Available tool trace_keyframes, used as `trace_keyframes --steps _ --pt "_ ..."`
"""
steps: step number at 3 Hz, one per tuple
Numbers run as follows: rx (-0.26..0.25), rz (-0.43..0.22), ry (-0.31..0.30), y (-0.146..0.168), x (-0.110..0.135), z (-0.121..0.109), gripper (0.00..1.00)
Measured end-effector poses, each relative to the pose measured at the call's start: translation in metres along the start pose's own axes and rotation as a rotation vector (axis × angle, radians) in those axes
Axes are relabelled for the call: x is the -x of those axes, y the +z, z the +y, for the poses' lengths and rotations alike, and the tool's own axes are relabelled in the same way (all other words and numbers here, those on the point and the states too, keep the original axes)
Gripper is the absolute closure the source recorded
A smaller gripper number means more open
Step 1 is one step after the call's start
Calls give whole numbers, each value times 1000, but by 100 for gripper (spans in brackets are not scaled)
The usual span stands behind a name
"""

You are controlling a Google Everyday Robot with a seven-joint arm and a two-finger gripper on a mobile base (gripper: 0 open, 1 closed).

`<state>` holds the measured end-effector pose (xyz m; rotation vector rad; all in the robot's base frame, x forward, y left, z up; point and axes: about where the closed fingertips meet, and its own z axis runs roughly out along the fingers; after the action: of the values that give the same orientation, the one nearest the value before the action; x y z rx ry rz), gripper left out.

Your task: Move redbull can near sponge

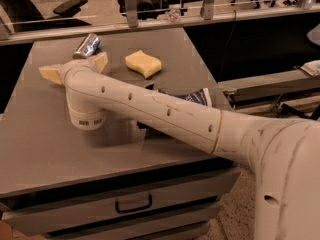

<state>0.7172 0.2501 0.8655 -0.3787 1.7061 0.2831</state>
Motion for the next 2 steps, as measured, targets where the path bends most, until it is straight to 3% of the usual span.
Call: trace_keyframes --steps 2 --pt "-47 -4 -12 30 0 -13 0"
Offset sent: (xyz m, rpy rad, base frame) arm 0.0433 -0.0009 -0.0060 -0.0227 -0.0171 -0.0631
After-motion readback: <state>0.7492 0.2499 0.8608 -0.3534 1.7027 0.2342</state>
